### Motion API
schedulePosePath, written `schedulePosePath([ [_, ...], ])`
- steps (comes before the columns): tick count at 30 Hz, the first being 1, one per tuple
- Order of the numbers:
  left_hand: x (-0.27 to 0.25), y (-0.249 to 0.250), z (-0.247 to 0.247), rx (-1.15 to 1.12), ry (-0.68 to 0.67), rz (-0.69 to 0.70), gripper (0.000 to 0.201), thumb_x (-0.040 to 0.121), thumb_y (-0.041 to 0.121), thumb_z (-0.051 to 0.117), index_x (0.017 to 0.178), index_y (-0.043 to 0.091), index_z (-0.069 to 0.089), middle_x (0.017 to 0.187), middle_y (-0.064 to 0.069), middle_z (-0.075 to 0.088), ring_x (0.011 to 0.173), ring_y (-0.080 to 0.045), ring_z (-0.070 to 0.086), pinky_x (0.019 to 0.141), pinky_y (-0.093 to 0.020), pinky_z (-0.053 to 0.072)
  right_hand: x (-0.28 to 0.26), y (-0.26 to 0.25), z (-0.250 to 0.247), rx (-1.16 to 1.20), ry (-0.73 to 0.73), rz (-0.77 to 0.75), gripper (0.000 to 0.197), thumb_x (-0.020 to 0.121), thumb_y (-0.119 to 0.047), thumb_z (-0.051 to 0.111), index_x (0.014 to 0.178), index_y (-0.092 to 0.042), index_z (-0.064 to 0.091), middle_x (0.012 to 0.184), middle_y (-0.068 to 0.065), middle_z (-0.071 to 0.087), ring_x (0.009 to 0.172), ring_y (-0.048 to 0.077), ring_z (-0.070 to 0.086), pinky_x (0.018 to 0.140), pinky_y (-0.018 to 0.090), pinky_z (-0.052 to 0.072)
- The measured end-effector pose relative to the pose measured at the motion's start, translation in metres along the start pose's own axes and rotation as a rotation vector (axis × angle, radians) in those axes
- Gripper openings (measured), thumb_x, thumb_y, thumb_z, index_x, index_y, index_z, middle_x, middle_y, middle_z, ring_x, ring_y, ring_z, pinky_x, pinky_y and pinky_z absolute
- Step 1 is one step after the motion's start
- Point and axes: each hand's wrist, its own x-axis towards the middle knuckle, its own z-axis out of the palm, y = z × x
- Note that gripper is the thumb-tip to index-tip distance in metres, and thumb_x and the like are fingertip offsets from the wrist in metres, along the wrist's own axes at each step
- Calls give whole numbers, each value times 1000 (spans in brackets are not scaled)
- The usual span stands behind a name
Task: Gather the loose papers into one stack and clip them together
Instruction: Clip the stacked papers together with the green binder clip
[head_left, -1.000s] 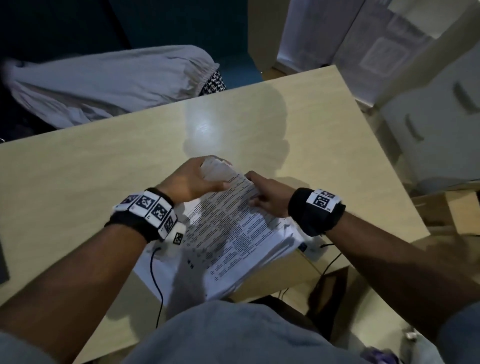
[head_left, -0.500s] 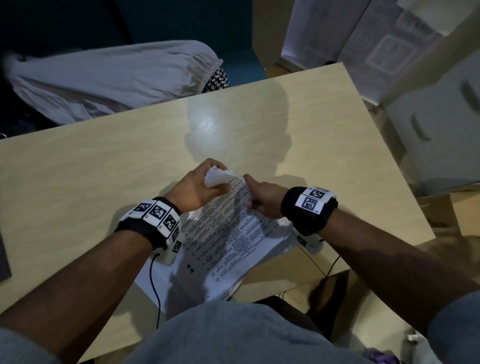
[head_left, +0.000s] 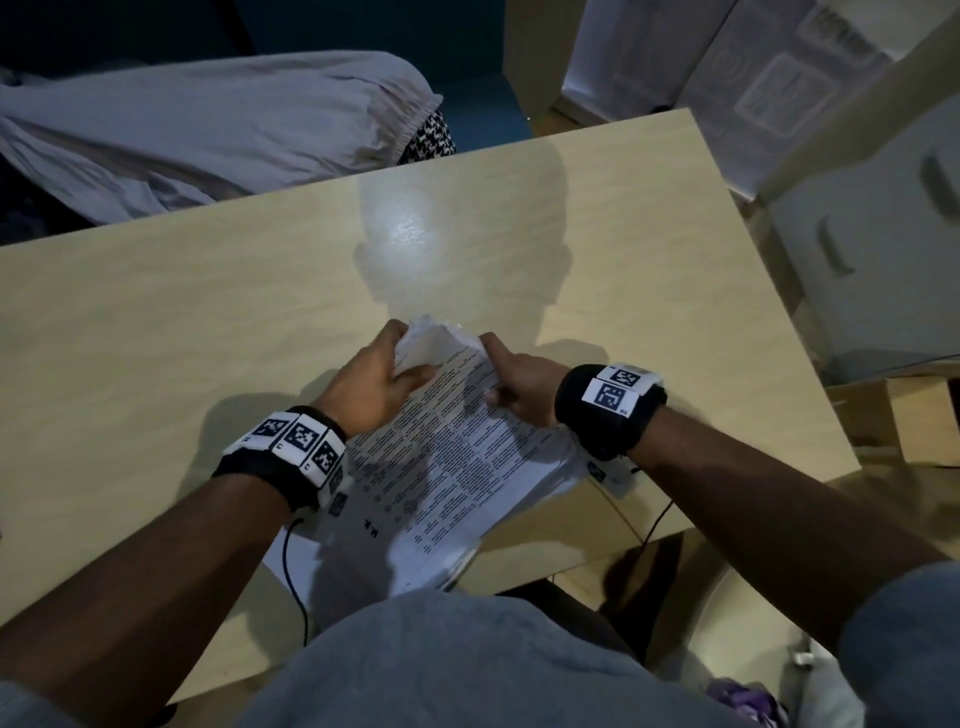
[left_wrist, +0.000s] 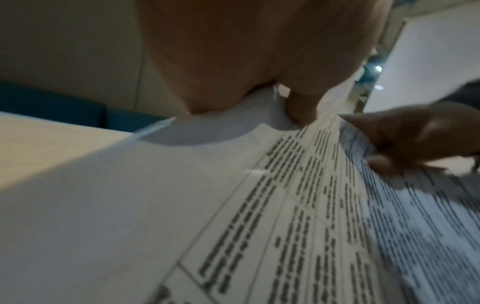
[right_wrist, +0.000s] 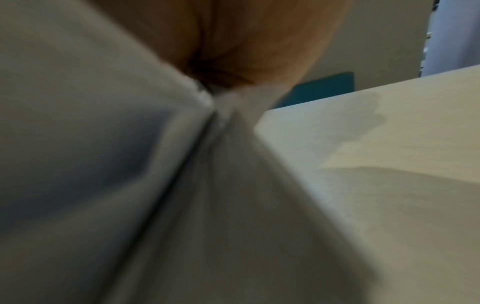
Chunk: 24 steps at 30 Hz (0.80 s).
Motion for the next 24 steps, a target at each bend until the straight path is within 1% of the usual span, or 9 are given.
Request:
schedulePosePath([
  [3, -1, -3, -1, 73, -17, 18, 27, 97, 39, 46, 112, 19, 37, 102, -12, 63, 83, -36, 63, 69, -51, 54, 4, 0, -2, 7, -17, 4, 55, 96, -17, 51, 133, -25, 11, 89, 3, 65, 72, 21, 63, 64, 35, 53],
  [6, 1, -3, -3, 62, 18, 13, 40, 98, 38, 44, 127, 12, 44, 120, -11, 61, 101, -30, 62, 83, -47, 53, -4, 5, -9, 125, 30, -27, 45, 98, -31, 46, 135, -25, 21, 104, 0, 67, 84, 19, 64, 73, 33, 50],
  [8, 2, -5, -4, 71, 17, -10, 40, 99, 33, 45, 132, 11, 43, 127, -12, 58, 108, -30, 60, 88, -45, 52, -17, 28, -19, 144, 235, 17, 36, 99, -32, 42, 134, -28, 36, 109, -1, 65, 94, 18, 62, 79, 29, 45],
  [10, 2, -8, -3, 103, 21, -23, 36, 98, 28, 46, 129, 9, 42, 125, -15, 59, 105, -34, 60, 84, -43, 52, -34, 68, -25, 24, 450, 172, 29, 99, -27, 43, 125, -24, 53, 121, 5, 61, 108, 24, 59, 84, 28, 42],
  [11, 2, -8, -2, 121, 32, -22, 36, 98, 27, 47, 129, 9, 42, 124, -16, 59, 103, -35, 61, 83, -44, 53, -44, 88, -24, -46, 469, 278, 27, 98, -27, 44, 121, -22, 57, 124, 8, 58, 112, 28, 57, 87, 30, 43],
  [13, 2, -8, -2, 138, 61, -18, 38, 97, 27, 49, 130, 8, 42, 123, -17, 60, 102, -34, 62, 84, -45, 52, -61, 116, -11, -82, 388, 448, 30, 97, -35, 45, 120, -22, 59, 123, 9, 53, 112, 31, 55, 90, 36, 45],
  [15, 3, -9, -1, 149, 87, -21, 40, 97, 28, 50, 131, 8, 43, 123, -17, 61, 102, -34, 62, 85, -44, 51, -70, 126, 7, -18, 333, 523, 38, 95, -45, 46, 125, -25, 55, 125, 6, 48, 110, 29, 55, 91, 37, 45],
  [19, 6, -9, 0, 158, 111, -18, 39, 96, 29, 51, 130, 10, 46, 120, -18, 63, 99, -34, 63, 84, -44, 51, -66, 115, 39, -45, 381, 466, 42, 90, -41, 57, 125, -19, 57, 129, 6, 48, 115, 34, 52, 95, 38, 44],
  [24, 7, -7, -1, 156, 124, -31, 35, 95, 29, 52, 124, 8, 50, 112, -17, 66, 96, -34, 63, 82, -45, 51, -55, 111, 66, -68, 427, 512, 32, 90, -31, 58, 114, -10, 55, 118, 15, 48, 104, 38, 53, 83, 40, 46],
])
